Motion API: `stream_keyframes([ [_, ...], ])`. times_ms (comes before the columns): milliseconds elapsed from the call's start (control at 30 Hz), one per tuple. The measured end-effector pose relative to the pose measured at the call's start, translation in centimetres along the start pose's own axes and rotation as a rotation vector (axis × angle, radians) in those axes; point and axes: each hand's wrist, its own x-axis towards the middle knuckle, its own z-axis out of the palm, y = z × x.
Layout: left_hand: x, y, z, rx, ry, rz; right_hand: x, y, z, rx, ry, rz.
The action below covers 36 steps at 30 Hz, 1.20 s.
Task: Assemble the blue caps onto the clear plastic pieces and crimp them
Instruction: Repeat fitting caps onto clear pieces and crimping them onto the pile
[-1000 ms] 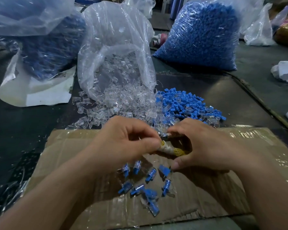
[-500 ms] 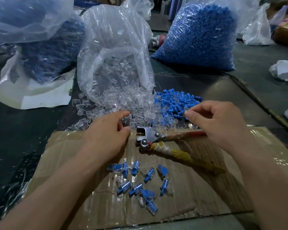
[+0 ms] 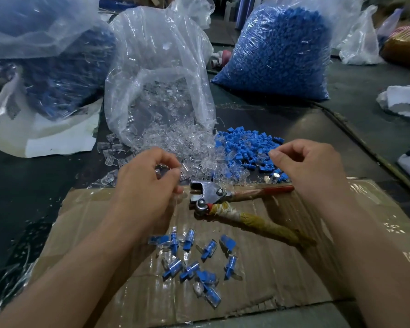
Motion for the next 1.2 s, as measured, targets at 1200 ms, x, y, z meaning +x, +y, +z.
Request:
stream_keyframes([
  [1200,-1.1,1.8,-0.6,-0.240,-0.081,0.003,-4.2,-5.6,2.1,0.169,-0.236,-0.264],
])
